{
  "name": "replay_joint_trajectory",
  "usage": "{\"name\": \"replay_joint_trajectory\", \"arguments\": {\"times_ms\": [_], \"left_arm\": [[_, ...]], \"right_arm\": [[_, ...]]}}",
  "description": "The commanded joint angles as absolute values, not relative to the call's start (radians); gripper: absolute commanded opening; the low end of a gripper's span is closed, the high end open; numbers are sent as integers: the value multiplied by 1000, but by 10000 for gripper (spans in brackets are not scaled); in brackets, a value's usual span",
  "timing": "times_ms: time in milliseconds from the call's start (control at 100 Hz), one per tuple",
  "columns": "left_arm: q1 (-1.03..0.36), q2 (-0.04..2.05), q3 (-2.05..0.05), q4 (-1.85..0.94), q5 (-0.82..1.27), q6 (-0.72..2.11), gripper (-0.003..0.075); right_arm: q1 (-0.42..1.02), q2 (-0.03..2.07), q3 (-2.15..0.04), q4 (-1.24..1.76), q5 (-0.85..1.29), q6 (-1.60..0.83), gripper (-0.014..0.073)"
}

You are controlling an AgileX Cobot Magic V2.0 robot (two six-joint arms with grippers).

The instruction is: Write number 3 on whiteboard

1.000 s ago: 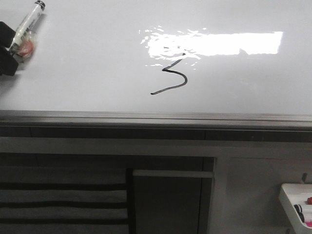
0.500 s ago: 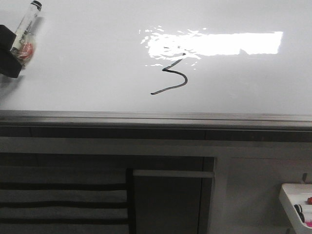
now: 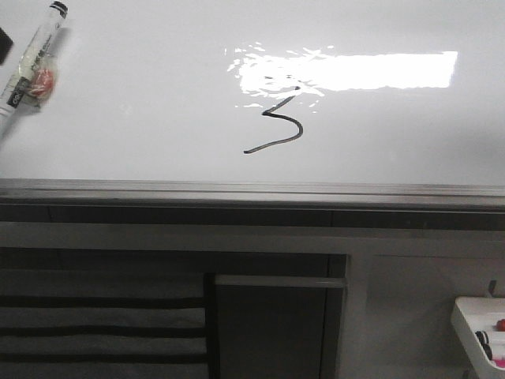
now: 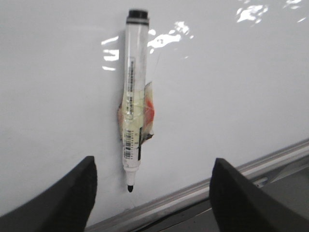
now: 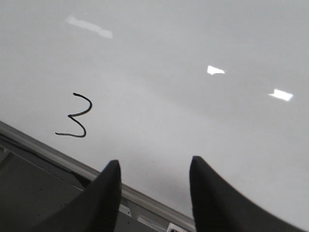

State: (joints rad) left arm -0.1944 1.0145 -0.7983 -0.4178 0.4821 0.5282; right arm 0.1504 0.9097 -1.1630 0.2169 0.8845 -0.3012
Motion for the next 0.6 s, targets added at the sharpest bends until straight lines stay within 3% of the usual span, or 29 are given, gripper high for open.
{"name": "replay_joint_trajectory", "arguments": {"times_ms": [0, 190, 410, 460, 590], "left_arm": [[-192, 900, -832, -406, 510, 517, 453], [-192, 678, -779, -392, 534, 489, 453], [-192, 480, -607, -392, 392, 417, 431], [-192, 447, -564, -394, 338, 412, 399], [-192, 374, -462, -449, 197, 412, 260]], "right_arm": [[120, 836, -1129, 206, 815, -241, 282], [95, 676, -920, 206, 711, -197, 249], [95, 505, -706, 206, 528, -180, -25], [95, 478, -670, 206, 502, -180, -80], [95, 435, -600, 206, 461, -180, -79]]}}
